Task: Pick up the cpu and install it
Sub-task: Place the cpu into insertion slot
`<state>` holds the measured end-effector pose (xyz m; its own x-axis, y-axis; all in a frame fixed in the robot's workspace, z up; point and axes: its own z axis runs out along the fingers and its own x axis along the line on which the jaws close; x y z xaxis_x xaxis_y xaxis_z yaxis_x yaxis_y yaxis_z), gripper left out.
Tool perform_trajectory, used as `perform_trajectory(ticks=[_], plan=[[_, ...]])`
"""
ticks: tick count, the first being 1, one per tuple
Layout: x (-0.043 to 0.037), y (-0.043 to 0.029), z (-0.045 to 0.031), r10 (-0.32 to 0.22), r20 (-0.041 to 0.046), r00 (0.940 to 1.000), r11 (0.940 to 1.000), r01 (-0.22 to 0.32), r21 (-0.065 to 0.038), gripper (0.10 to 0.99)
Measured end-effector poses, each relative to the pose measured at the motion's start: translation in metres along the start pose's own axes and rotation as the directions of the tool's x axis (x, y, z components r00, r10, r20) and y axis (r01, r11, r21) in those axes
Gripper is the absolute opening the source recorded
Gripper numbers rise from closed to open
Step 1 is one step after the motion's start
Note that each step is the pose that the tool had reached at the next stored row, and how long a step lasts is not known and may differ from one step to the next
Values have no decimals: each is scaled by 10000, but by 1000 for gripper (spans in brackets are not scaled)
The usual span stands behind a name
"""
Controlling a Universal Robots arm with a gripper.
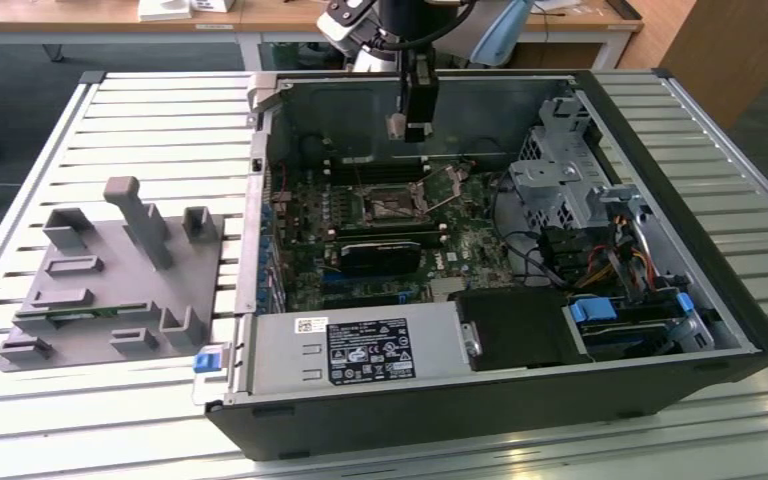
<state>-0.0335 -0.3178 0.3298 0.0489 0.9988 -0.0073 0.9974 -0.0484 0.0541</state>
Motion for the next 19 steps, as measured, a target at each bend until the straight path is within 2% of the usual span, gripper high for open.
perform_trajectory(ticks=[19], plan=[[1, -6, 111, -1, 20, 10000, 10000, 1, -1, 537]])
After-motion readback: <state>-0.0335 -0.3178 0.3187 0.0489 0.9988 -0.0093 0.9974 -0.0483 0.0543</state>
